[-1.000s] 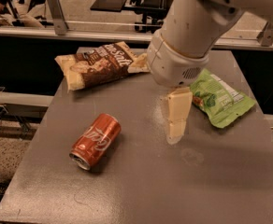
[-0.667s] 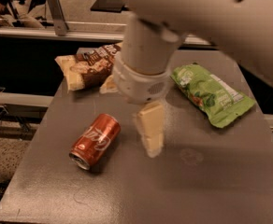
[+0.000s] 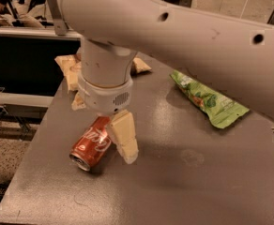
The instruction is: Pick coke can
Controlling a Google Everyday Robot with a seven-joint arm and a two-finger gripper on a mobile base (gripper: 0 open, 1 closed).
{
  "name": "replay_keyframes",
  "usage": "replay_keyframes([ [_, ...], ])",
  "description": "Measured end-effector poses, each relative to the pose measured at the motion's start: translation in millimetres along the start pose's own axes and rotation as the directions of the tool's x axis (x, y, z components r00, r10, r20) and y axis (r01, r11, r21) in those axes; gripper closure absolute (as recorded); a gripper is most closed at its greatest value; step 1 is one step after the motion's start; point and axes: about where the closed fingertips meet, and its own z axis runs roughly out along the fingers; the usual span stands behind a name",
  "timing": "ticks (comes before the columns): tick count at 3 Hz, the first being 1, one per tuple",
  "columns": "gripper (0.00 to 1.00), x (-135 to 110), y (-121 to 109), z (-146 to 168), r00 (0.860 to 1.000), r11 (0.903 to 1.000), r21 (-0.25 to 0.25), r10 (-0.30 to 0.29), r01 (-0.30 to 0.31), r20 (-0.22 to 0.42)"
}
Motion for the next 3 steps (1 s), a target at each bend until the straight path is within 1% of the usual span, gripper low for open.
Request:
replay_keyframes([
  [1, 0.0, -15, -5, 9, 0.998, 0.998, 0.001, -0.064, 0.064, 0.0],
  [2, 0.0, -27, -4, 18, 0.992, 0.9921, -0.003, -0.125, 0.125, -0.008],
  [3, 0.0, -31, -3, 30, 0.986, 0.9864, -0.034, -0.162, 0.161, -0.031],
])
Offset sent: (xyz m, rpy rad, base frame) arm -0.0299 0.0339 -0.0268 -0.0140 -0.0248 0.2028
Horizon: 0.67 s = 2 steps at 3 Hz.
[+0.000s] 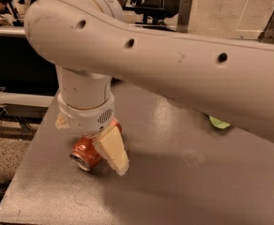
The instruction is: Pick coke can
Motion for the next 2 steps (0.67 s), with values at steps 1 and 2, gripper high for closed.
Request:
replay_keyframes([
  [1, 0.17, 0.1, 0.2, 7.1, 0.999, 0.9989, -0.04, -0.024, 0.023, -0.028],
  [2, 0.41, 0.4, 0.1, 5.5, 0.998, 0.9977, -0.055, -0.042, 0.039, -0.044],
])
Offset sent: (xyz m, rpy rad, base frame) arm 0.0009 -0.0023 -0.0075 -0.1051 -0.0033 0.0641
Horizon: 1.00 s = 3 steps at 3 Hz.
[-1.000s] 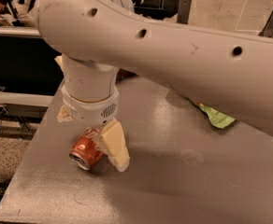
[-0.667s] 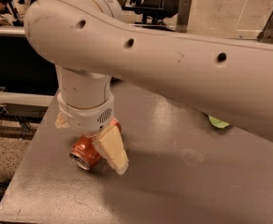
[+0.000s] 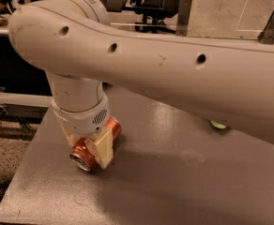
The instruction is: Pick coke can
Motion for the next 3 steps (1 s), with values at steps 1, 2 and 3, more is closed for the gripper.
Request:
replay_keyframes([
  [1, 0.64, 0, 1, -6, 1.0, 1.0, -0.002, -0.002, 0.002, 0.003],
  [2, 0.85, -2, 4, -22, 1.0, 1.0, -0.001, 0.008, -0.008, 0.015],
  [3, 1.0, -11, 10, -59, 0.999, 0.9997, 0.024, -0.006, 0.005, 0.046],
])
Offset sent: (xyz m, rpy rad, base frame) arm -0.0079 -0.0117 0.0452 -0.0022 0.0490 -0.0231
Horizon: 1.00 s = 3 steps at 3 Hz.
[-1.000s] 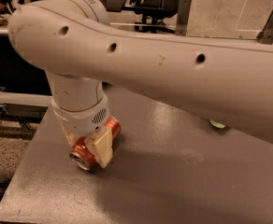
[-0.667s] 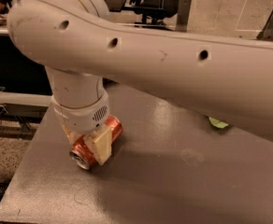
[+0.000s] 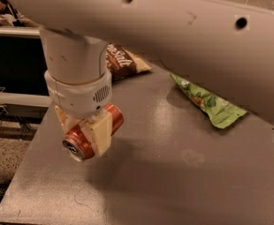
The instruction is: Pick coke can
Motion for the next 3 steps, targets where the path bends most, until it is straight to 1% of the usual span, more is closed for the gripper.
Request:
replay_keyframes([
  [1, 1.0, -13, 0, -37, 0.999, 0.9987, 0.039, -0.035, 0.033, 0.031],
  [2, 1.0, -24, -2, -62, 0.997, 0.9951, 0.078, -0.065, 0.061, 0.051],
  [3, 1.0, -31, -13, -72, 0.997, 0.9874, 0.144, -0.071, 0.065, 0.036],
])
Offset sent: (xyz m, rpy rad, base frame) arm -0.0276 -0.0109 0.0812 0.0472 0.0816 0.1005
